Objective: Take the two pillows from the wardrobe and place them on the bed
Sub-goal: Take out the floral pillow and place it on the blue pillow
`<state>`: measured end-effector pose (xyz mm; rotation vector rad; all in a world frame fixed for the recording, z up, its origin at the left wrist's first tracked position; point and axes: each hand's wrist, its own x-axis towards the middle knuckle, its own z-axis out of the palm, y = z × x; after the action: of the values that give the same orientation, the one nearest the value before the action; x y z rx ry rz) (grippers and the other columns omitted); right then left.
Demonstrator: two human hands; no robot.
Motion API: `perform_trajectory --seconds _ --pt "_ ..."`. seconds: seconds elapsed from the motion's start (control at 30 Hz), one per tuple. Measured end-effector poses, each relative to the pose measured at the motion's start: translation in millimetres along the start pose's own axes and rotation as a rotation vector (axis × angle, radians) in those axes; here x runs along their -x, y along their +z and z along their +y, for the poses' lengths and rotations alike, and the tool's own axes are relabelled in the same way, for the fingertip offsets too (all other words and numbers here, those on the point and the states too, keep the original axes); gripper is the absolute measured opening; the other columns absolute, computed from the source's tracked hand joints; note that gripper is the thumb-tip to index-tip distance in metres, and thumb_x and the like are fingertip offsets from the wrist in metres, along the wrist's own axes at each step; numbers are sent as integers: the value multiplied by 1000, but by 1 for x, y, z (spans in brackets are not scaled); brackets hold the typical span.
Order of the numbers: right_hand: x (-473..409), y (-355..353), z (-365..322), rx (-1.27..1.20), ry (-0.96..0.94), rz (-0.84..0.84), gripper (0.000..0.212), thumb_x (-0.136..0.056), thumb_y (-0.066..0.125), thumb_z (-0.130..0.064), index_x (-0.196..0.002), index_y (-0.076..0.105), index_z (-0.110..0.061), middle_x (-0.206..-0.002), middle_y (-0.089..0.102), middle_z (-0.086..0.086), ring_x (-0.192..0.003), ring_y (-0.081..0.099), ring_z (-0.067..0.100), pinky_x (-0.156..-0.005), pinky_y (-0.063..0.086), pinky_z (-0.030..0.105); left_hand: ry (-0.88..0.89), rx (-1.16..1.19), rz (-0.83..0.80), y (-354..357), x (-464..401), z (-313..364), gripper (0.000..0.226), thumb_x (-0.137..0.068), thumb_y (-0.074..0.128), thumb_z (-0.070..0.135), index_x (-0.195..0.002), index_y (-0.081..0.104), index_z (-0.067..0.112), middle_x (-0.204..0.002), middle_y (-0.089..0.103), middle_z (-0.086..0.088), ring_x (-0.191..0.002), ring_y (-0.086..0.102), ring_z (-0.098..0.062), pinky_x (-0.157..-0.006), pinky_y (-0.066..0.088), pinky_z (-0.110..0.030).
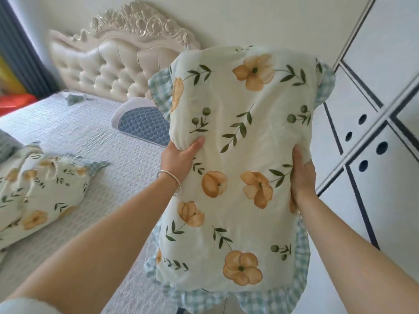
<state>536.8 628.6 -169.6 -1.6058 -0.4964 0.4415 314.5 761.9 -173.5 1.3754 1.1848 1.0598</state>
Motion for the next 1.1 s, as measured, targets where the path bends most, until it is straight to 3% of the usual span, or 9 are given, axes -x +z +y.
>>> perform_trajectory --seconds 0.13,0.23,0.4,0.57,0.77,0.93,1.1 --pt "-89 29 0 46 42 -105 59 -86 45 -60 -130 48 -21 -111 55 -5 -101 52 16 -85 37 28 -60 -1 76 39 -58 -1 58 -73 70 59 -117 61 22 -98 71 1 -87 68 -17 -70 56 -32" --pt "-140 51 -2 50 44 -167 49 -91 44 -52 -128 50 -20 -106 54 -8 -98 51 12 -84 36 26 -91 1 124 61 -97 -3 53 -76 70 54 -116 61 20 -99 70 0 -85 67 -15 -63 51 -25" --pt "-213 99 3 111 36 -224 50 -90 42 -55 -126 53 -22 -109 57 -5 -99 51 14 -85 36 27 -146 -30 185 82 -166 -12 55 -73 69 58 -112 63 21 -96 72 -1 -86 68 -21 -76 58 -38" --pt "-290 164 -1 145 23 -298 51 -90 43 -55 -127 53 -23 -111 57 -3 -99 50 14 -84 34 26 -166 -28 243 91 -245 -23 58 -72 67 62 -113 62 21 -94 71 0 -84 67 -19 -66 54 -31" --pt "-369 238 -6 204 0 -322 51 -90 41 -57 -126 54 -23 -122 60 4 -114 52 24 -89 35 28 -213 5 263 101 -347 -26 58 -70 69 62 -113 62 24 -95 71 1 -85 68 -19 -77 57 -37" --pt "-430 293 -4 232 14 -383 52 -90 41 -56 -127 53 -22 -127 58 6 -116 52 25 -86 32 26 -242 7 305 107 -411 -27 56 -73 69 59 -113 62 21 -95 70 -1 -82 66 -16 -61 51 -27" --pt "-485 352 12 273 29 -487 58 -90 40 -56 -131 50 -16 -133 53 10 -123 47 31 -96 33 31 -299 29 400 110 -458 -43 66 -65 69 64 -115 62 22 -99 70 -2 -89 67 -22 -80 57 -40"
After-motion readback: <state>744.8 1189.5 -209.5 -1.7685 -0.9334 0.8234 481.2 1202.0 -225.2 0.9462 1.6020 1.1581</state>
